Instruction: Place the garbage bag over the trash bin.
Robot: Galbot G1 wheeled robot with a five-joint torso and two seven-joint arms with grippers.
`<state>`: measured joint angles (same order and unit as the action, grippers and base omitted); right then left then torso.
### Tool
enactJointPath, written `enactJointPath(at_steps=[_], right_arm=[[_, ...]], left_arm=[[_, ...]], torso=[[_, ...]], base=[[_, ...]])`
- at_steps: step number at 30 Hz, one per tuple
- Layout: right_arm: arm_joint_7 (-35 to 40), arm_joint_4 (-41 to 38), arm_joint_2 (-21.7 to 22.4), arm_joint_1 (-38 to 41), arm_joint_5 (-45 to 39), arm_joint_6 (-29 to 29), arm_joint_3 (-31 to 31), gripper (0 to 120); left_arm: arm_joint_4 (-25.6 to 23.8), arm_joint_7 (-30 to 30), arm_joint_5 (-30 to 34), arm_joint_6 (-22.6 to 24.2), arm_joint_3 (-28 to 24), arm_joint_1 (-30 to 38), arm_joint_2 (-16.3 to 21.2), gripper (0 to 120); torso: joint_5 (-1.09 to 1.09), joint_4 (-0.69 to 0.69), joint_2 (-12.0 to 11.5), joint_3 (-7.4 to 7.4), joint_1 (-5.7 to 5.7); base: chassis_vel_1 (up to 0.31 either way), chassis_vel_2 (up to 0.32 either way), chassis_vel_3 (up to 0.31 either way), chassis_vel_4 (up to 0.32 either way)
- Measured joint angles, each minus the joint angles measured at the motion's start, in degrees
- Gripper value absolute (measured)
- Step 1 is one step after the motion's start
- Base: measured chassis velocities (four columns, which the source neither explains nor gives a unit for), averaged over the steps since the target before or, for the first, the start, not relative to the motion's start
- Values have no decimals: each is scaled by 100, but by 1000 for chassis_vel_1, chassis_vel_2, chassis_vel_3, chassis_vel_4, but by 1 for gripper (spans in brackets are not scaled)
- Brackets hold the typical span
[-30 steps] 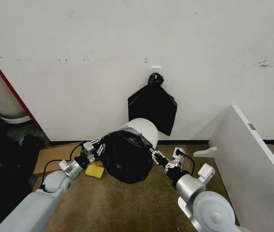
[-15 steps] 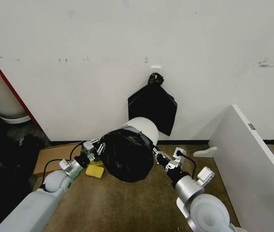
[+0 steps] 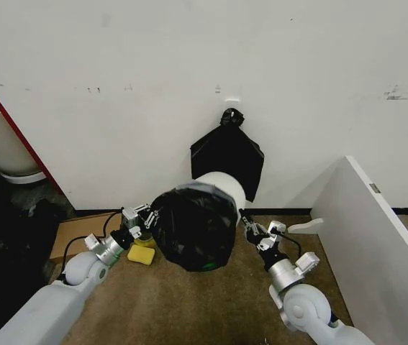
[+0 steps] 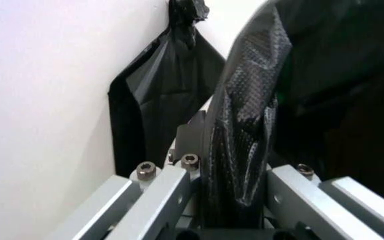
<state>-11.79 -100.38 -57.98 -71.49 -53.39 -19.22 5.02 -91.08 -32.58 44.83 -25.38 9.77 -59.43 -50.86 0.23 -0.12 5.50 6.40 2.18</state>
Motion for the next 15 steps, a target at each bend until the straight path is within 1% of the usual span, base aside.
enactJointPath(at_steps=[1,2,3,4,5,6,7,9,10,11,12,13,14,15], right_arm=[[0,0,0,0,0,0,0,0],[-171,203,-12,20,269,-194,30,0],[-188,230,-13,22,306,-222,33,0],[-138,266,-21,18,446,-304,52,0],[177,187,-31,-10,531,-330,69,0],[762,-102,-38,-69,553,-304,79,0],[762,-102,-38,-69,553,-304,79,0],[1268,-435,-45,-118,536,-224,85,0],[2277,-993,-64,-216,476,-35,79,8],[2394,-1055,-67,-225,470,-18,76,8],[3349,-1615,-100,-296,500,93,26,16],[3643,-1838,-105,-338,563,133,-14,21],[3643,-1838,-105,-338,563,133,-14,21],[3828,-2050,-102,-393,655,177,-61,26]], left_arm=[[0,0,0,0,0,0,0,2],[-106,62,39,191,-3,-11,11,2],[-127,74,44,231,-3,-12,14,2],[-214,196,44,403,-6,-29,25,2],[-319,381,32,609,-16,-57,37,2],[-433,609,10,842,-48,-95,53,2],[-433,609,10,842,-48,-95,53,2],[-544,828,-21,1058,-87,-136,66,2],[-713,1220,-112,1380,-147,-202,83,2],[-722,1243,-117,1397,-152,-206,83,2],[-920,1769,-207,1734,-231,-262,76,2],[-1031,2073,-214,1910,-271,-279,57,2],[-1031,2073,-214,1910,-271,-279,57,2],[-1137,2381,-214,2088,-320,-291,28,2]], torso=[[0,0,0,0,0],[0,-1,0,0,0],[0,-1,0,0,0],[0,-2,0,0,0],[0,0,0,0,0],[1,-1,0,0,0],[1,-1,0,0,0],[-2,-1,0,0,0],[-2,-1,0,0,0],[-2,-1,0,0,0],[-3,0,0,0,0],[-2,0,0,-1,0],[-2,0,0,-1,0],[-1,-1,0,0,0]], base=[[0,0,0,0],[0,0,0,0],[0,0,0,0],[0,0,0,0],[0,0,0,0],[0,0,0,0],[0,0,0,0],[0,0,0,0],[0,0,0,0],[0,0,0,0],[0,0,0,0],[0,0,0,0],[0,0,0,0],[0,0,0,0]])
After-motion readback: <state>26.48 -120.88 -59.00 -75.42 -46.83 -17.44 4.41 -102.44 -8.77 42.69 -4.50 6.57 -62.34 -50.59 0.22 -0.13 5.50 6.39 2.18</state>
